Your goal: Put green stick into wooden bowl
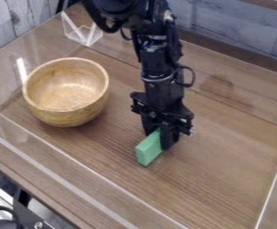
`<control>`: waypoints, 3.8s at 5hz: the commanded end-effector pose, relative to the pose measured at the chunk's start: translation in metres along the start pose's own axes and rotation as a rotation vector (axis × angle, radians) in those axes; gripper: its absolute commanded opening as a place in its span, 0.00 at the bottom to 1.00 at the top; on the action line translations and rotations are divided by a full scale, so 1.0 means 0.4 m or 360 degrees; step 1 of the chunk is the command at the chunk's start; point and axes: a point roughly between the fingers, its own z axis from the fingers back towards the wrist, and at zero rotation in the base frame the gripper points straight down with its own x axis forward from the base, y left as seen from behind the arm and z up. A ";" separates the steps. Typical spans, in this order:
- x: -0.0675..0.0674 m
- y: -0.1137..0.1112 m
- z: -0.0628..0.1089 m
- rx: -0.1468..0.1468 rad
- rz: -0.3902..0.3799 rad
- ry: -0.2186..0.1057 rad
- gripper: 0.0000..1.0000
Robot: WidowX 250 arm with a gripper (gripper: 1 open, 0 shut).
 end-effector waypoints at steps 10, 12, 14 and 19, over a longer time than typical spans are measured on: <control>-0.115 0.283 0.275 0.0075 0.0114 -0.0127 0.00; -0.114 0.291 0.246 0.0082 0.0269 -0.0144 0.00; -0.108 0.310 0.252 0.0096 0.0198 -0.0122 0.00; -0.058 0.303 0.240 0.0109 0.0250 -0.0111 0.00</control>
